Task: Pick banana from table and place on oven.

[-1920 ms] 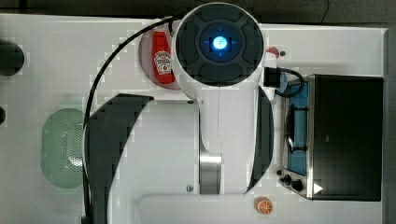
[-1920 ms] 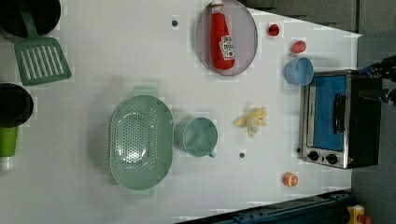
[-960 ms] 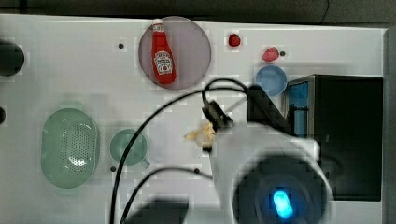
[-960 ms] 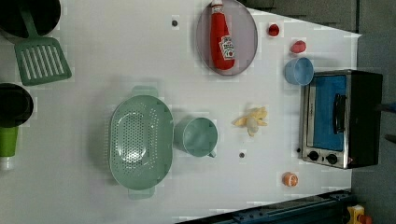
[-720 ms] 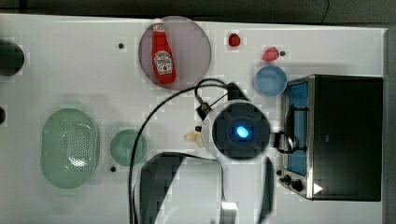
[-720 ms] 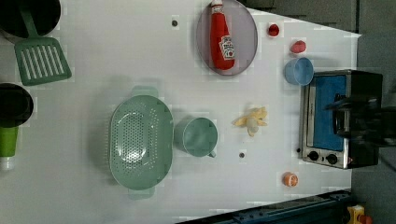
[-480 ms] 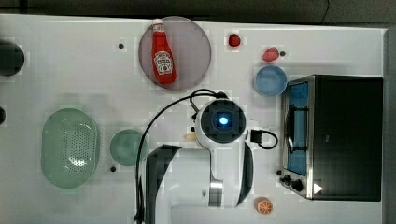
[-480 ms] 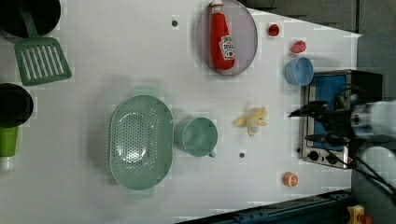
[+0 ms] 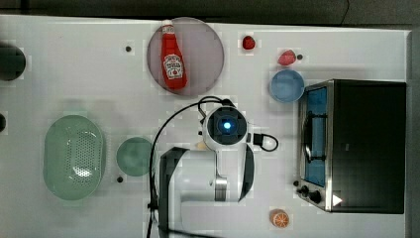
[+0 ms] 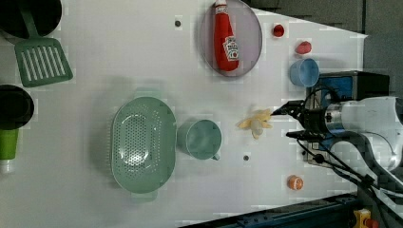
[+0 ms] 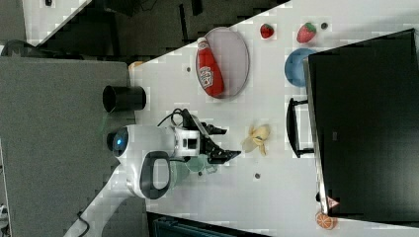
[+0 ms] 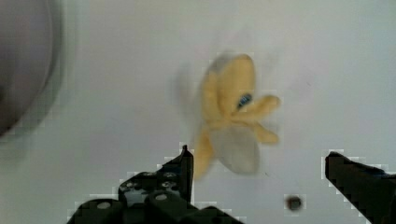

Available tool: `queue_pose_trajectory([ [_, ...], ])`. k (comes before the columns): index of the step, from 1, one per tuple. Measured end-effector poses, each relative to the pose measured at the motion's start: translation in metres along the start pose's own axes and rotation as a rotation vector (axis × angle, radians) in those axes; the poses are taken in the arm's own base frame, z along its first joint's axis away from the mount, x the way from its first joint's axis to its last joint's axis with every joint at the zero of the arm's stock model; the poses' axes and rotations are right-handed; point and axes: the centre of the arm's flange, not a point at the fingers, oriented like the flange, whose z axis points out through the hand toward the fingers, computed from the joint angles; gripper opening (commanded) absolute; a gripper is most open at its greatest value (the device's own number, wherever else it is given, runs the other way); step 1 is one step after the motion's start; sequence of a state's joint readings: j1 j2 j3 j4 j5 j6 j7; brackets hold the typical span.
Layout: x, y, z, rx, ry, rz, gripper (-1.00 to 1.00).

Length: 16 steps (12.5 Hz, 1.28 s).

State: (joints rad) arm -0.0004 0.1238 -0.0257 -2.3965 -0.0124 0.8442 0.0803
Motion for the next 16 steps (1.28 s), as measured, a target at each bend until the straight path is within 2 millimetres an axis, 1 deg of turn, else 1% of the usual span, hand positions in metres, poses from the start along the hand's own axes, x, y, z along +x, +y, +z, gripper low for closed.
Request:
queue_pose_trajectory([
  [2, 0.002, -0.014, 0.025, 0.018, 0.016, -0.019, 1.0],
  [3, 0.001, -0.016, 0.038, 0.006, 0.014, -0.03, 1.0],
  [5, -0.006, -0.012, 0.061, -0.023, -0.012, -0.034, 1.0],
  [6, -0.005, -0.011, 0.066, -0.017, -0.001, -0.04, 1.0],
  [7, -0.006, -0.01, 0.07, -0.005, -0.003, -0.029, 0.92],
  [9, -0.011, -0.009, 0.077, 0.014, 0.009, -0.034, 0.43],
  [11, -0.015, -0.016, 0.082, 0.027, 0.029, -0.061, -0.06],
  [13, -0.016, -0.021, 0.087, 0.034, 0.019, -0.047, -0.5],
  [14, -0.016, -0.019, 0.088, 0.045, 0.026, -0.044, -0.58],
  [16, -0.019, -0.013, 0.093, 0.028, 0.01, -0.034, -0.58],
])
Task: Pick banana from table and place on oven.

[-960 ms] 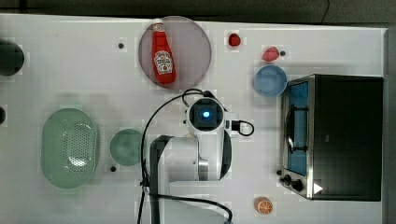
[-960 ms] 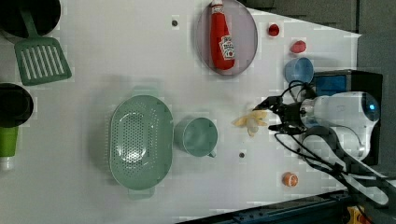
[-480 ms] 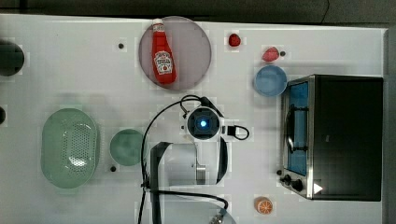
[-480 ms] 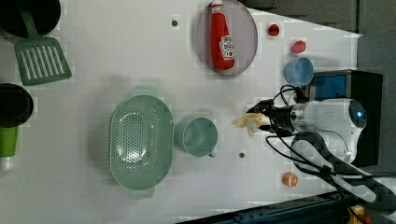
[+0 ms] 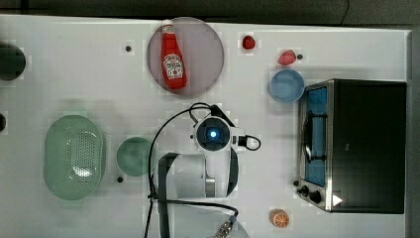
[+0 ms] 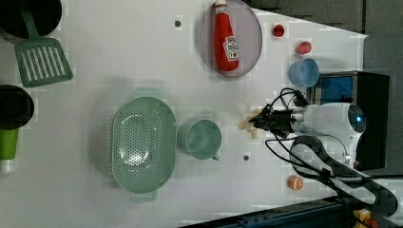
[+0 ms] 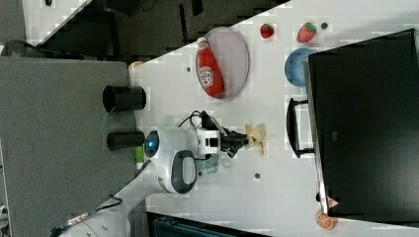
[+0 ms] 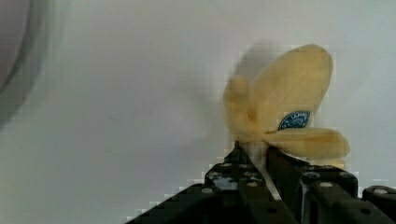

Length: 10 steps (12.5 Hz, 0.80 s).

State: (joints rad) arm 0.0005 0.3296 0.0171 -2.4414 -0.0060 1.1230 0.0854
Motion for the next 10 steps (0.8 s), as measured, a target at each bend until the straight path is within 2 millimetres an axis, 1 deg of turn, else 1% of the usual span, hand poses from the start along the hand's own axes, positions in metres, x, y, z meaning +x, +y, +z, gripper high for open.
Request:
queue_pose_trajectory([
  [2, -0.004, 0.002, 0.002, -0.014, 0.004, -0.028, -0.58],
  [3, -0.006, 0.005, -0.004, -0.029, -0.006, -0.033, -0.58],
  [4, -0.007, 0.008, -0.014, -0.04, -0.01, -0.037, -0.58],
  [5, -0.006, 0.011, -0.031, -0.051, -0.015, -0.029, -0.58],
  [6, -0.006, 0.016, -0.057, -0.067, -0.025, -0.022, -0.58],
  [7, -0.006, 0.018, -0.092, -0.071, -0.03, -0.008, -0.58],
  [8, -0.003, 0.016, -0.137, -0.064, -0.02, -0.002, -0.58],
  [9, 0.002, 0.013, -0.191, -0.046, 0.008, -0.003, -0.58],
  [10, 0.003, 0.013, -0.25, -0.009, 0.041, 0.005, -0.58],
])
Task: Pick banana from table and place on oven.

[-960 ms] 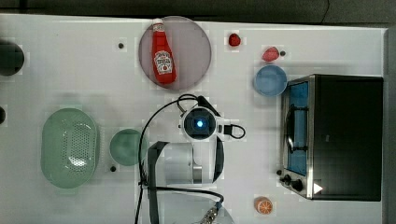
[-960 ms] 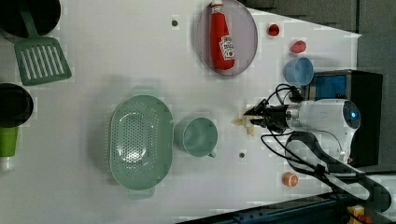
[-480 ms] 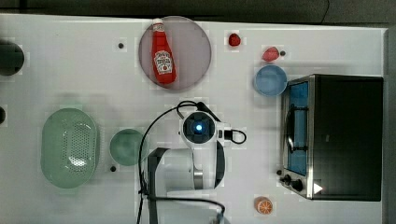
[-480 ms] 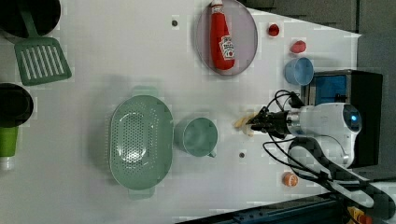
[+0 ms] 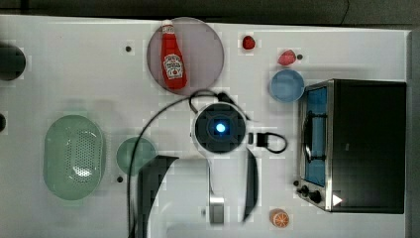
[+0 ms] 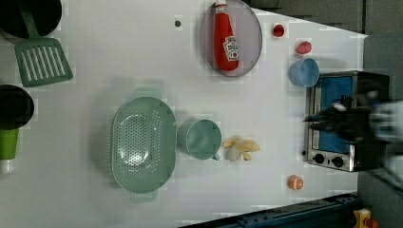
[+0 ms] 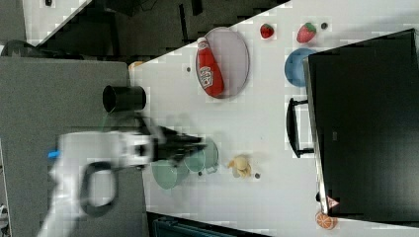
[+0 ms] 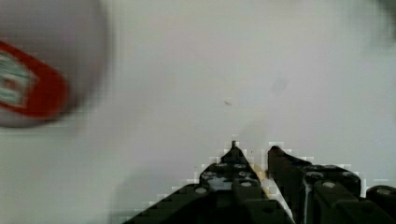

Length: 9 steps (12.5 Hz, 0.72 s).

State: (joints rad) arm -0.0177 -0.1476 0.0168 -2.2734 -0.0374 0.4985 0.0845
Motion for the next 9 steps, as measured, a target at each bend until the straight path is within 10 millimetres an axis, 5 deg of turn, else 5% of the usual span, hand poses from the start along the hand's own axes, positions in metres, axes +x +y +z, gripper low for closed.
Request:
queue_pose_trajectory([
  [3, 0.005, 0.024, -0.166, 0.156, 0.102, 0.042, -0.58],
  [5, 0.03, 0.05, -0.227, 0.215, 0.175, 0.092, -0.58],
  [7, 0.074, 0.079, -0.234, 0.21, 0.156, 0.1, -0.58],
  [9, 0.138, 0.113, -0.206, 0.154, 0.128, 0.114, -0.58],
])
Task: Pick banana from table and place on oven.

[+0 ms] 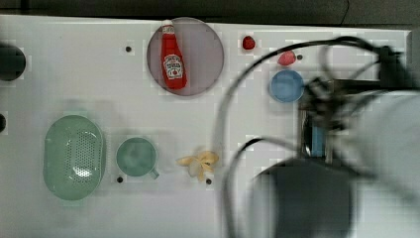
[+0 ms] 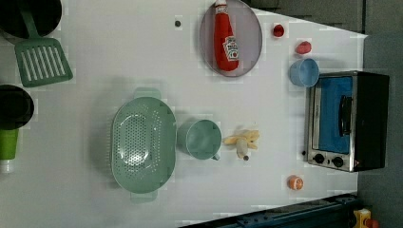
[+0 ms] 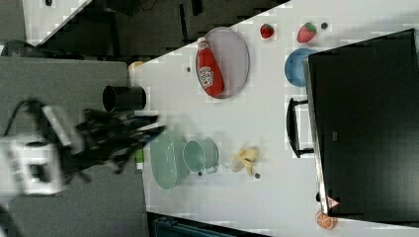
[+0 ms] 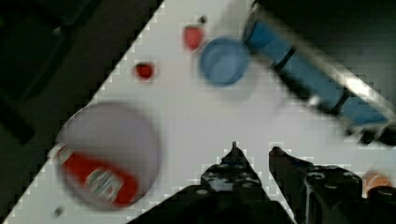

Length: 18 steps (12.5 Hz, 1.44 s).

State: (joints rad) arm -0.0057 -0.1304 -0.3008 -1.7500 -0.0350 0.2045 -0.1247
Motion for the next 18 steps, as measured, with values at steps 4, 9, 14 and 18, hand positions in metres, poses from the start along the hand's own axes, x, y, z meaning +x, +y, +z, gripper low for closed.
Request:
queue_pose_trajectory([
  [4, 0.092, 0.069, 0.142, -0.18, -0.088, -0.096, -0.58],
  [9, 0.139, 0.154, 0.237, -0.324, -0.16, -0.21, -0.49],
  [14, 0.141, 0.157, 0.236, -0.296, -0.162, -0.238, 0.61],
  [18, 0.136, 0.147, 0.21, -0.242, -0.133, -0.282, 1.0],
])
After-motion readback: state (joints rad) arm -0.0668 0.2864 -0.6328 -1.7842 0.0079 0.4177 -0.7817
